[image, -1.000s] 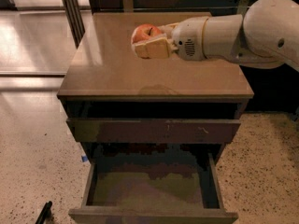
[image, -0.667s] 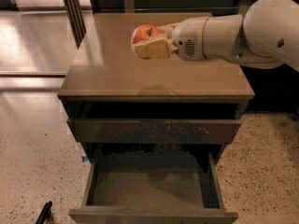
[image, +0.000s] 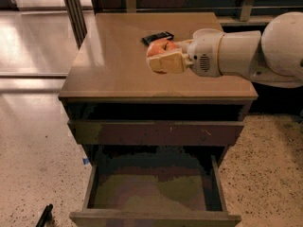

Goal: Place apple into middle drawer

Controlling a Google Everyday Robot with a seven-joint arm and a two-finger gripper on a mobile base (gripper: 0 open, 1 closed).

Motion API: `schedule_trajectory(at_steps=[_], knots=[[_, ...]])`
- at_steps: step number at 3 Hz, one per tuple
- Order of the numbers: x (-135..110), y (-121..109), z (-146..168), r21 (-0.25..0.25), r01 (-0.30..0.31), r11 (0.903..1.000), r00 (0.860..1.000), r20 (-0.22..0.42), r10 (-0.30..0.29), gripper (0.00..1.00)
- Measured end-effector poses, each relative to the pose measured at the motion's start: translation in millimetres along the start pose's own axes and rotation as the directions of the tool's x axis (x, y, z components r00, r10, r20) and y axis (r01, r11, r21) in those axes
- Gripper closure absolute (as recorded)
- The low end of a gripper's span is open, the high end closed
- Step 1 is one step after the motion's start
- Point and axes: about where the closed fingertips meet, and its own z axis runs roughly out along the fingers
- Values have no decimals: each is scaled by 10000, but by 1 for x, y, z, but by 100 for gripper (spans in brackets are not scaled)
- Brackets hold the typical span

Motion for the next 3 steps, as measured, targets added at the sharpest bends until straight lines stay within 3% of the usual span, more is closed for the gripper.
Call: schedule_trajectory(at_steps=[1,2,3], knots=[[56,5,-31,948,-1460,9847,9890,-84,1474,100],[105,14,-55,1692,-2716,9474,9620,183,2725,100],[104,14,-54,1674,-2699,9482,9625,182,2707,100]])
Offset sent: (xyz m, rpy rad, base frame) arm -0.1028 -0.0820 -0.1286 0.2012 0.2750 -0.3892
